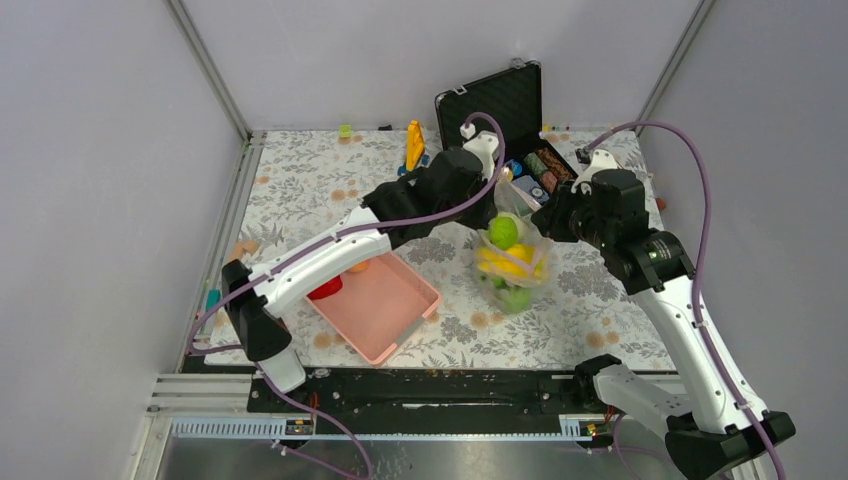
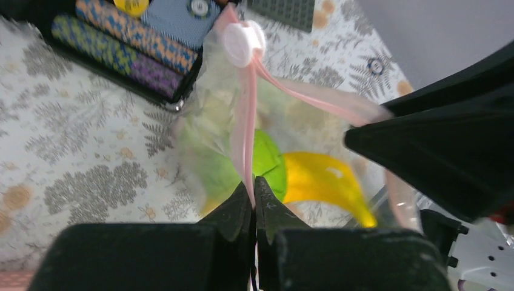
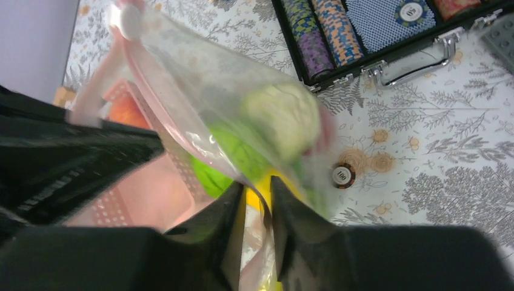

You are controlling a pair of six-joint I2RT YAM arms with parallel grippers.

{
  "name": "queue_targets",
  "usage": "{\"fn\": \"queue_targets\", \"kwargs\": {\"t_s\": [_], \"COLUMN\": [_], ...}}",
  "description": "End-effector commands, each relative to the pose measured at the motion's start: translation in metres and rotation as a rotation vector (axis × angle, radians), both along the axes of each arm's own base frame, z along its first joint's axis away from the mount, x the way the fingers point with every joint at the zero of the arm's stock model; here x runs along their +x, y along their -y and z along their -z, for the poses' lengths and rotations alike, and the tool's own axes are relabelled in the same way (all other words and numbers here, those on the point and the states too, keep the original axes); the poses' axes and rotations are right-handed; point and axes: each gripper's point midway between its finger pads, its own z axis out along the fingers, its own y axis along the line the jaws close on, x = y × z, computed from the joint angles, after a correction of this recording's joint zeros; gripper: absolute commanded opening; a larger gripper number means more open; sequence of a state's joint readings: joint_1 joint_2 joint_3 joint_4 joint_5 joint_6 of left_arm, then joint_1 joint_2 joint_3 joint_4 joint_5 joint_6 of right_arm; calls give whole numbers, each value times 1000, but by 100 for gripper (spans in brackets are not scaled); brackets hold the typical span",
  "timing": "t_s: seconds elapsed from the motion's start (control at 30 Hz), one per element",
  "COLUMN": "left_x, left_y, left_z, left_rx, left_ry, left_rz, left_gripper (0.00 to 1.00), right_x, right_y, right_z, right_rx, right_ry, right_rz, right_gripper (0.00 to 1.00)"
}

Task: Place the food in the zip-top bag and seal the zipper

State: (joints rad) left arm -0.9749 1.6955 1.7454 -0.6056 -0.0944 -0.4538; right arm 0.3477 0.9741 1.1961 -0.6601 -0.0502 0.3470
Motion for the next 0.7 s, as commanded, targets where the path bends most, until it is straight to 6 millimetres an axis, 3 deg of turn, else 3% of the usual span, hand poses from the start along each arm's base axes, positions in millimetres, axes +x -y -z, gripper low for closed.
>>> {"fn": "queue_targets", "kwargs": {"t_s": [0.0, 0.07, 0.13, 0.47, 0.53, 0.6, 0.67], "left_x": [0, 1, 4, 9, 8, 6, 4], "left_y": [-11, -15, -16, -15, -13, -12, -14], "left_z": [-109, -112, -107, -70, -67, -67, -70], "left_rx": [-163, -152, -137, -70, -66, -66, -69], "left_ry": [236, 258, 258, 193, 185, 182, 182], "left_rz": [4, -11, -23, -60, -46, -34, -34], "left_gripper": [0, 0, 1, 21, 40, 72, 96], "right_x": [0, -1, -3, -3, -3, -4, -4], "right_y": [-13, -11, -9, -9, -9, -8, -7], "right_z": [-28, -26, -23, -2, -2, -2, -2], "right_rx": [65, 67, 66, 52, 51, 49, 45], "right_ry": [57, 54, 53, 1, -1, 2, 6], "right_rz": [-49, -38, -31, -27, -28, -27, -23], "right_gripper": [17, 5, 0, 0, 0, 0, 0]}}
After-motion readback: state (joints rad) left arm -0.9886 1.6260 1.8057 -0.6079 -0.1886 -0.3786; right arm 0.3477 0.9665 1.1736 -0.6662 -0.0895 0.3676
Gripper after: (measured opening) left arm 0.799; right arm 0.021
